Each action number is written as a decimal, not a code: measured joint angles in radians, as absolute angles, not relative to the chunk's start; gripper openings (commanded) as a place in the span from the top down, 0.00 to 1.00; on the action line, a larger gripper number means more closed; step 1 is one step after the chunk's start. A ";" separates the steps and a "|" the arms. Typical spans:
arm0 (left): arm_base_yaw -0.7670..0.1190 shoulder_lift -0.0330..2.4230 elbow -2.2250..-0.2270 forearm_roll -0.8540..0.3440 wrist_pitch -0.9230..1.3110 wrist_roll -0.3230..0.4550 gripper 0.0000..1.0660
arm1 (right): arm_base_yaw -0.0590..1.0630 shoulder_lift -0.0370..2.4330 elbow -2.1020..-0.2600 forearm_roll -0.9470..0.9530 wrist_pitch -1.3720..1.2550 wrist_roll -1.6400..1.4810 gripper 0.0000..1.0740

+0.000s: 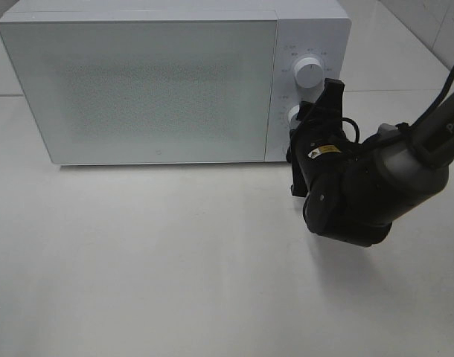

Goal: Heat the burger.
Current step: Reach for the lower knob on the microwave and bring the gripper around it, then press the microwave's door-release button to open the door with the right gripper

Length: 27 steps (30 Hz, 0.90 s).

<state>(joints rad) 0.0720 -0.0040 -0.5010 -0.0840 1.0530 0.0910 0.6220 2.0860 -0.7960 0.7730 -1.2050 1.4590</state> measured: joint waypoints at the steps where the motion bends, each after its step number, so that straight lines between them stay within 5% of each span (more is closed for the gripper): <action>1: 0.072 -0.004 -0.501 -0.084 1.053 0.091 0.06 | 0.622 2.086 -0.797 0.777 -1.205 1.444 0.63; 15: 0.072 -0.004 -0.501 -0.084 1.053 0.091 0.06 | 0.623 2.078 -0.788 0.805 -1.204 1.313 0.32; 27: 0.072 -0.004 -0.501 -0.084 1.053 0.091 0.06 | 0.622 1.955 -0.656 0.684 -1.086 1.191 0.31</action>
